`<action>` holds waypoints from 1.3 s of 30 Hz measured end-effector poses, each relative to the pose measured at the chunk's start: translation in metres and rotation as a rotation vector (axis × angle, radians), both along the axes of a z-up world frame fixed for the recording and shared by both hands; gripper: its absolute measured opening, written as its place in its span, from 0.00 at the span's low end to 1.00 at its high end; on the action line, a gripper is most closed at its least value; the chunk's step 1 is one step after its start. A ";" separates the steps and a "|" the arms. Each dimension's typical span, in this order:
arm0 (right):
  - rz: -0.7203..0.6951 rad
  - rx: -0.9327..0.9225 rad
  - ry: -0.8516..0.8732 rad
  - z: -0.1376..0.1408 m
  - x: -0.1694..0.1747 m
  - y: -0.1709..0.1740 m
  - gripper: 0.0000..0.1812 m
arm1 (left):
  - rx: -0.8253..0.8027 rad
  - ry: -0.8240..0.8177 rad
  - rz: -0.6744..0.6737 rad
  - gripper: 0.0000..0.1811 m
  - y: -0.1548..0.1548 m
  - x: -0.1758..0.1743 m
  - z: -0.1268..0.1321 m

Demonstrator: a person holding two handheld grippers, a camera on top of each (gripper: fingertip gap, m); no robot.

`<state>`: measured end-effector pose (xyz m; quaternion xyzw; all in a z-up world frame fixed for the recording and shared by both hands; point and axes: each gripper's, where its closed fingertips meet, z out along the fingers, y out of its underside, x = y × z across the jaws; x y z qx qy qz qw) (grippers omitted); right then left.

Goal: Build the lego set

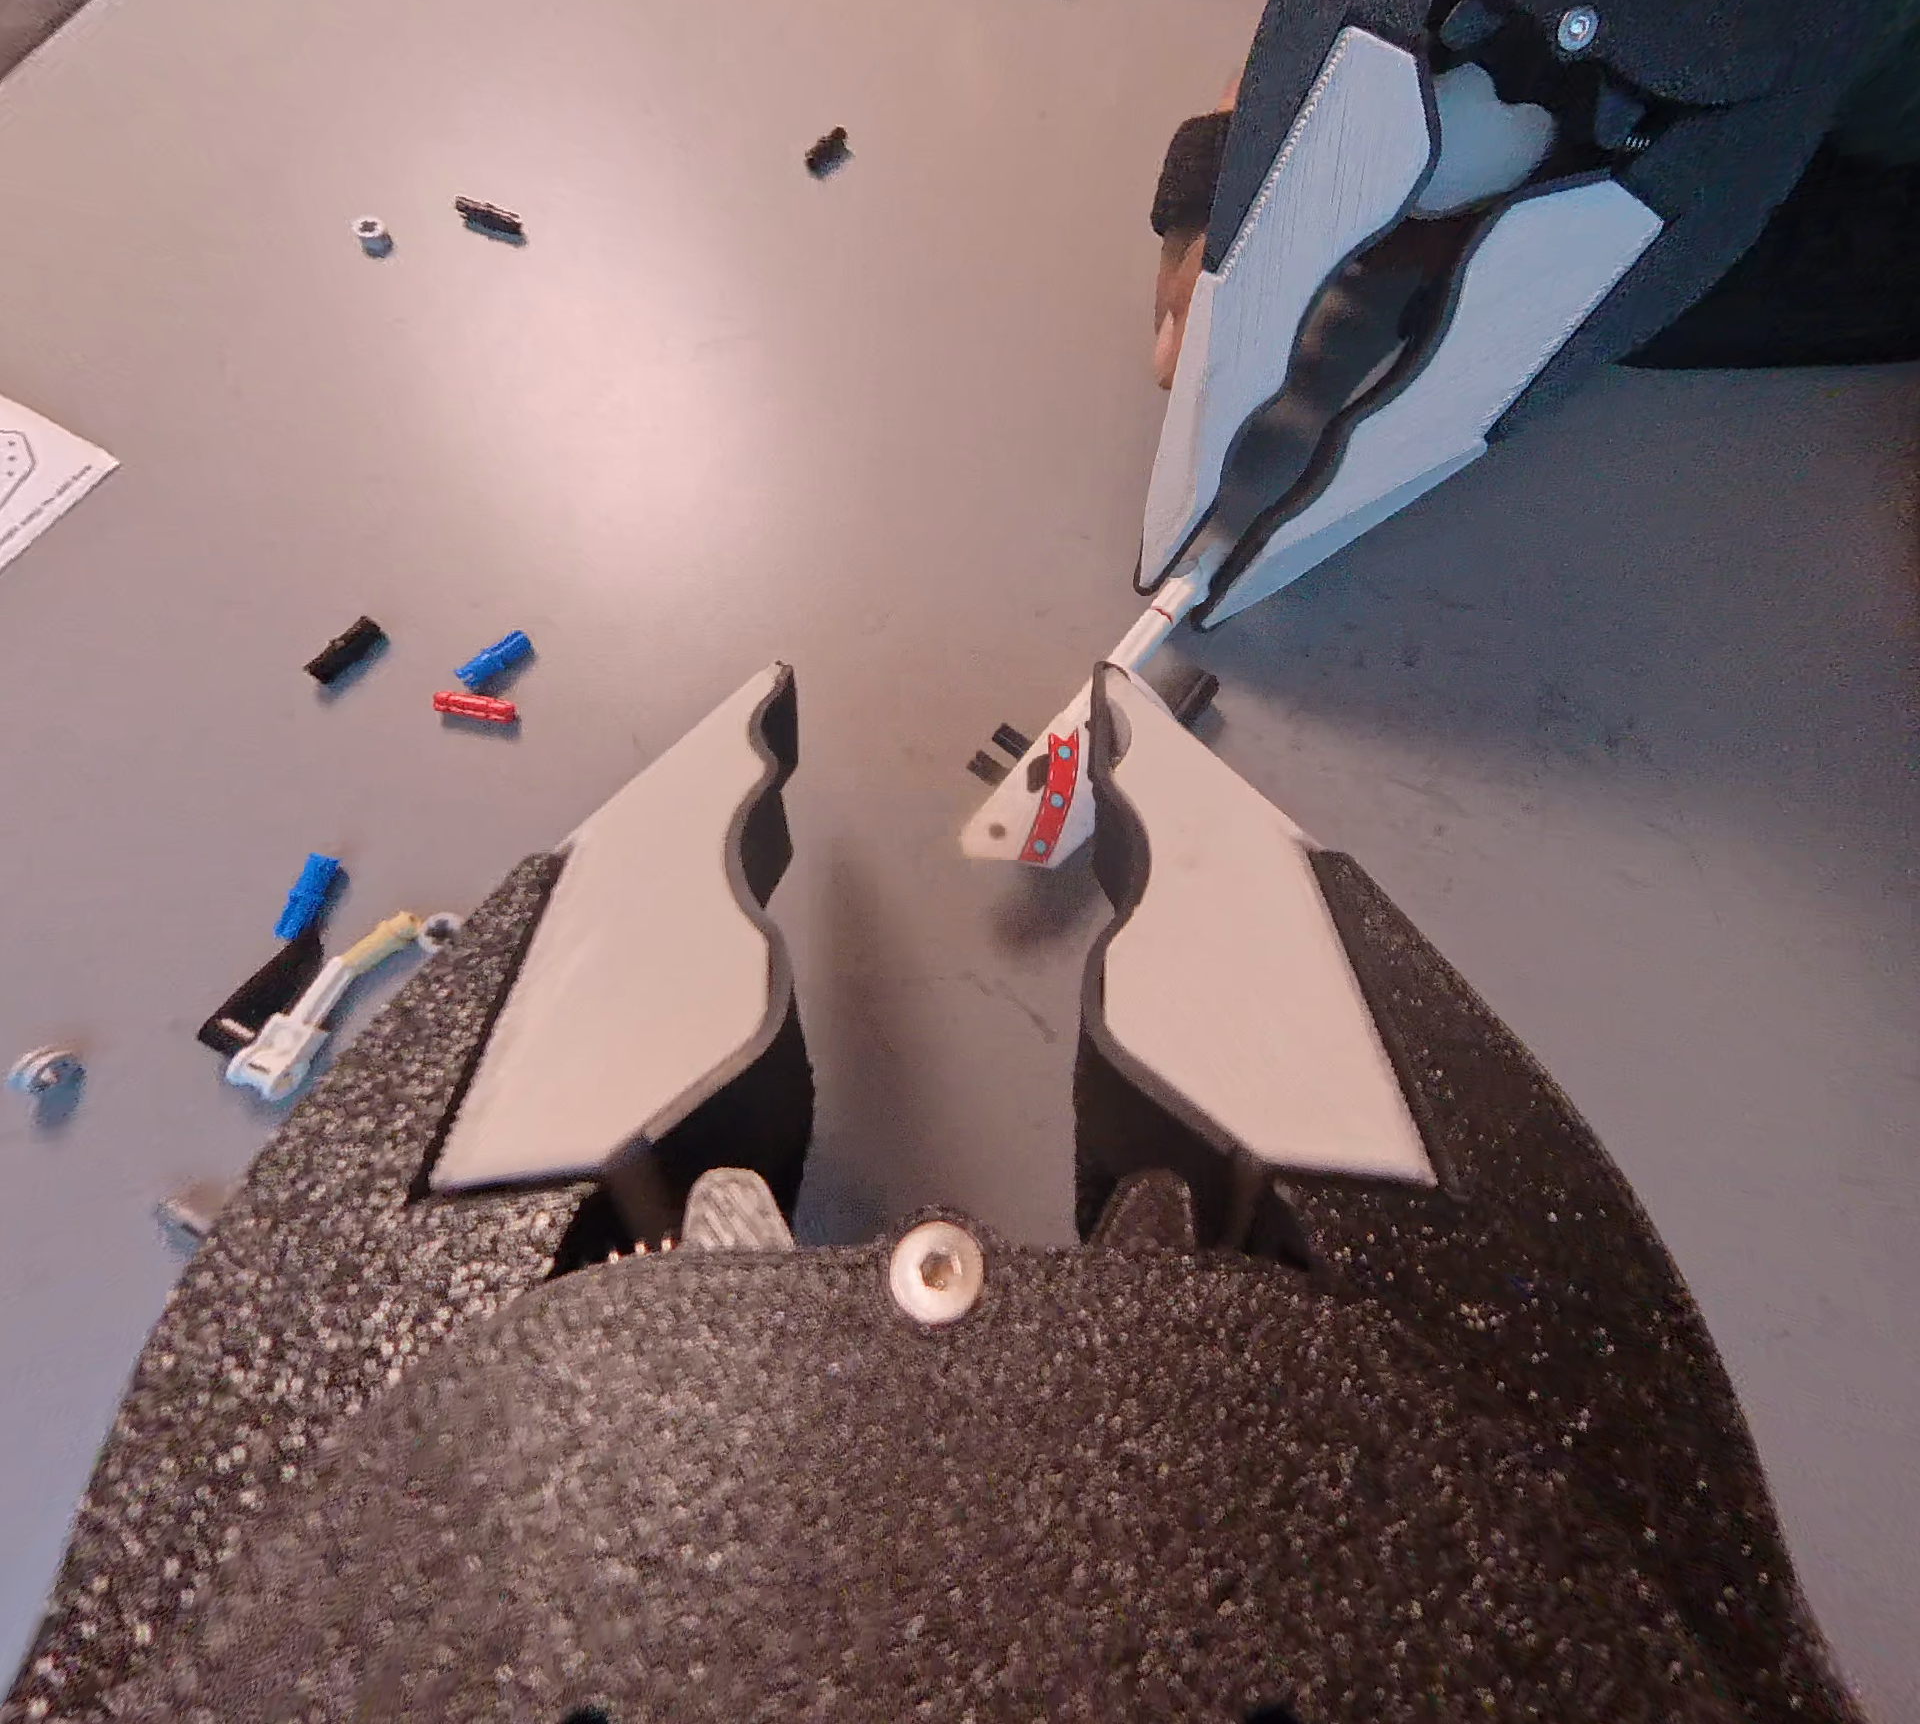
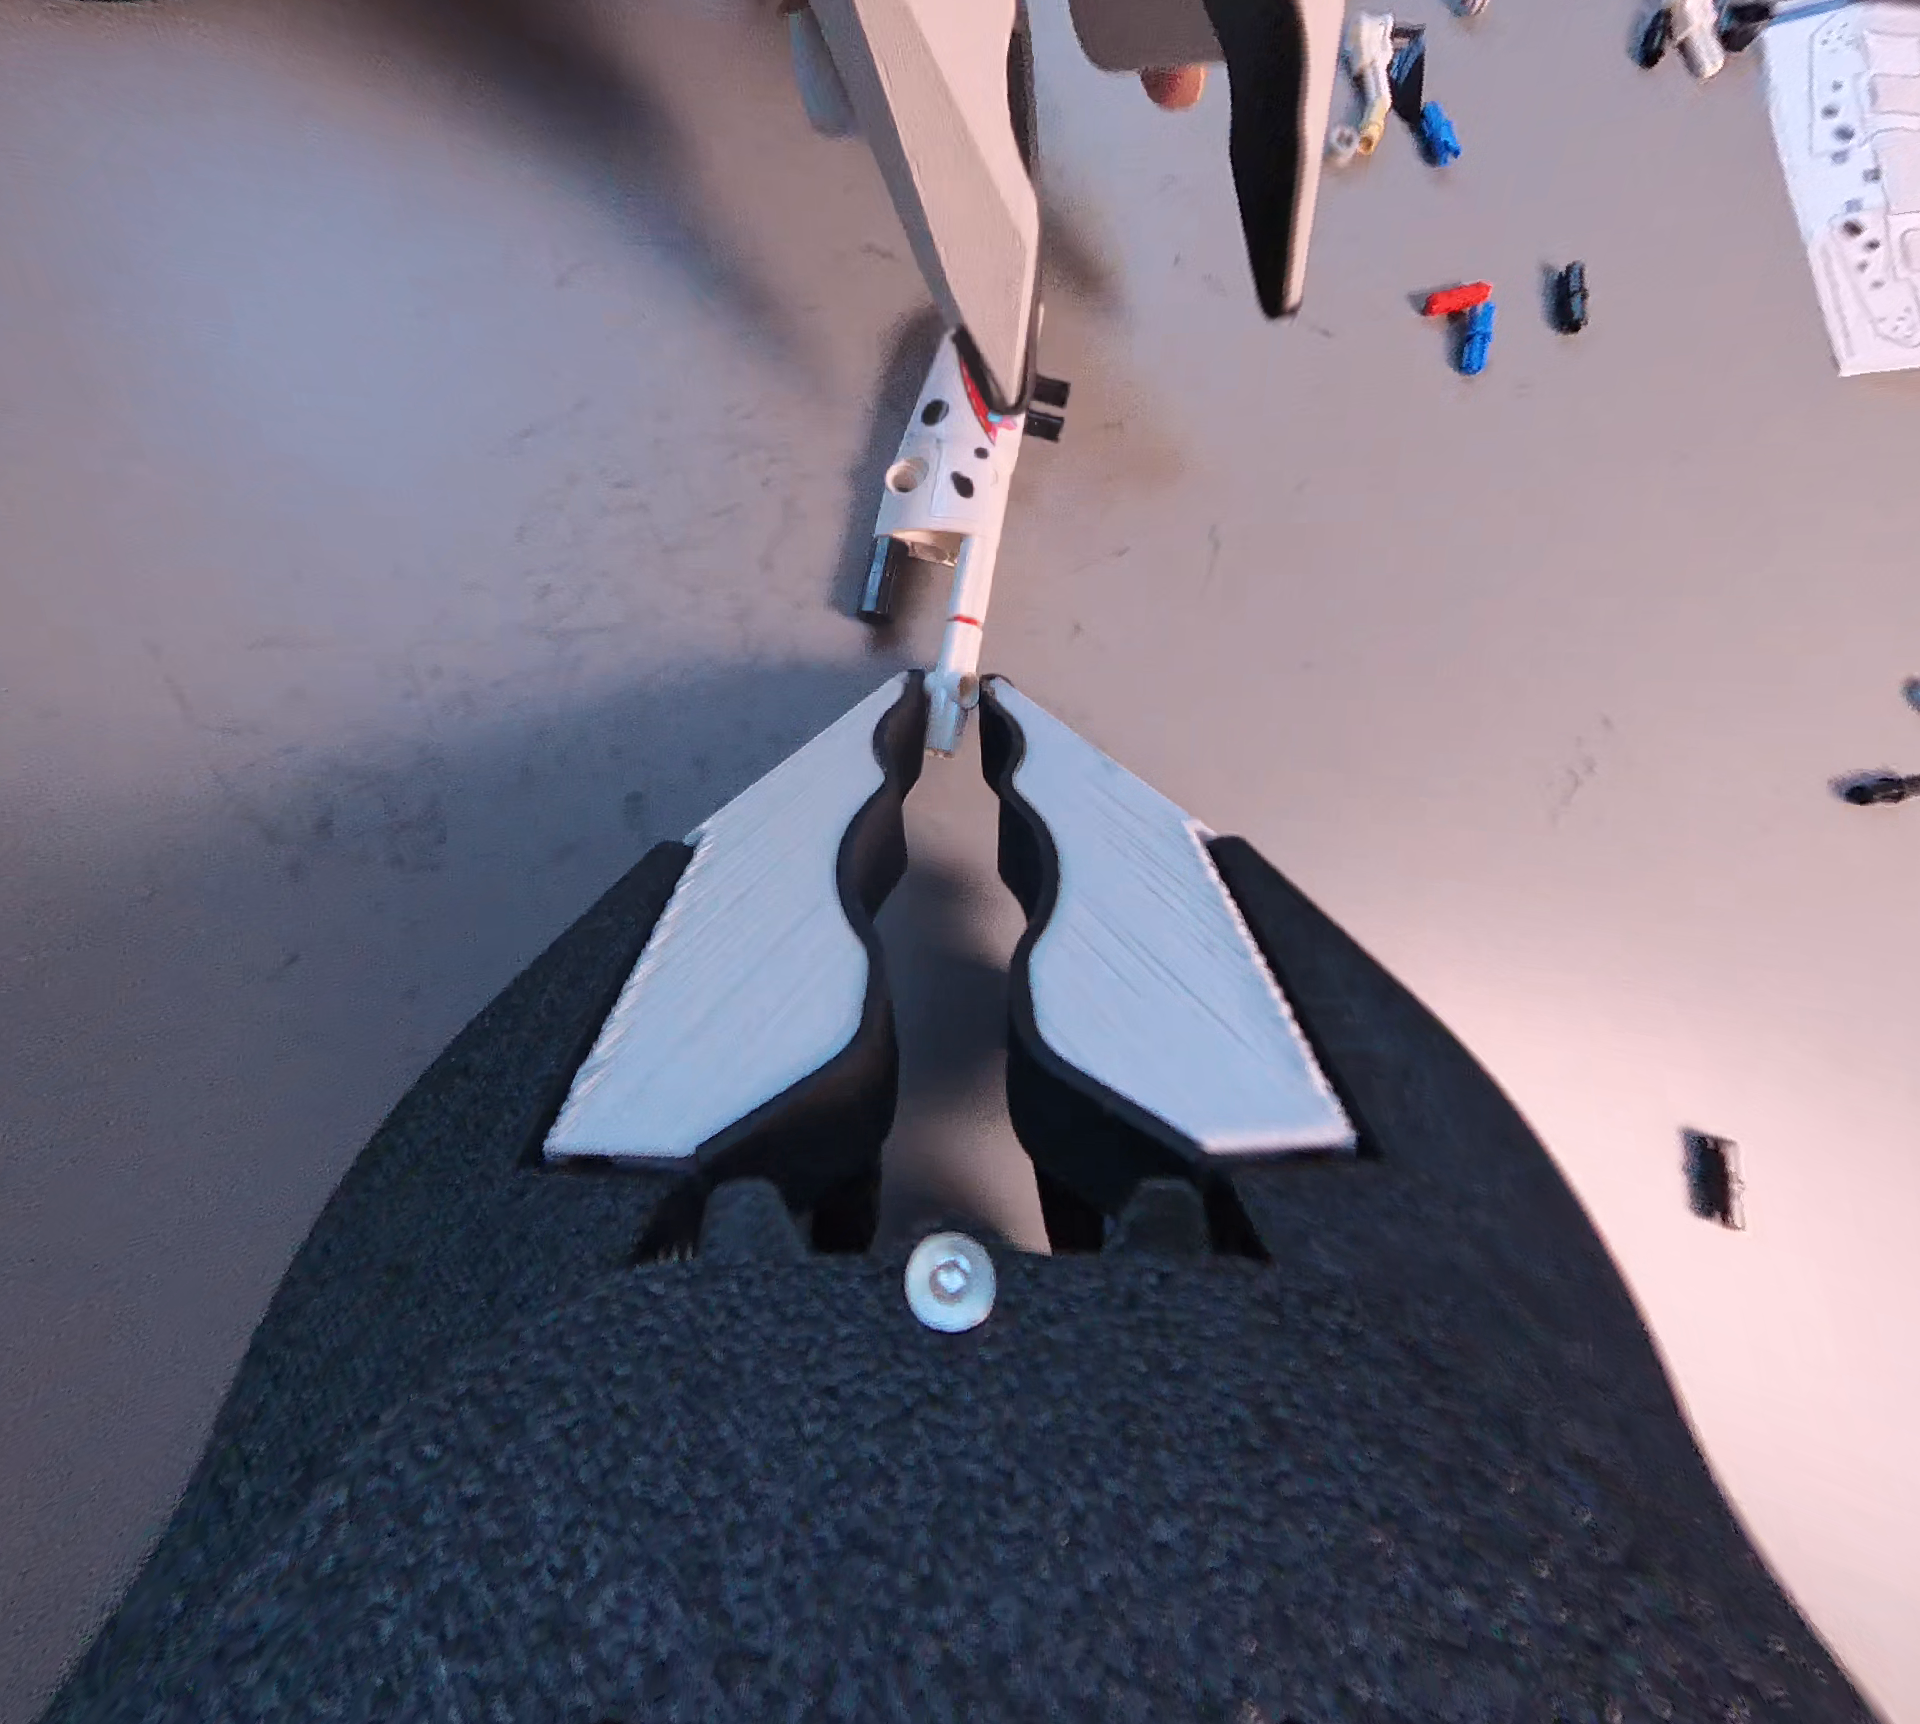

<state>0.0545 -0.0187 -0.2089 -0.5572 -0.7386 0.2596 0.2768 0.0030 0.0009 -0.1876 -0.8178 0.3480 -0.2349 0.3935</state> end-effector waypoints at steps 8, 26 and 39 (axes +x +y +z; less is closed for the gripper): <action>0.199 0.287 0.381 0.052 -0.007 -0.011 0.05 | -0.117 -0.300 -0.225 0.12 -0.043 0.032 0.032; 0.173 -0.282 0.526 0.088 0.005 -0.026 0.04 | 0.045 -0.261 -0.207 0.09 -0.050 0.054 0.045; 0.184 -0.272 0.389 0.067 0.013 -0.018 0.03 | 0.030 -0.210 -0.191 0.13 -0.048 0.061 0.032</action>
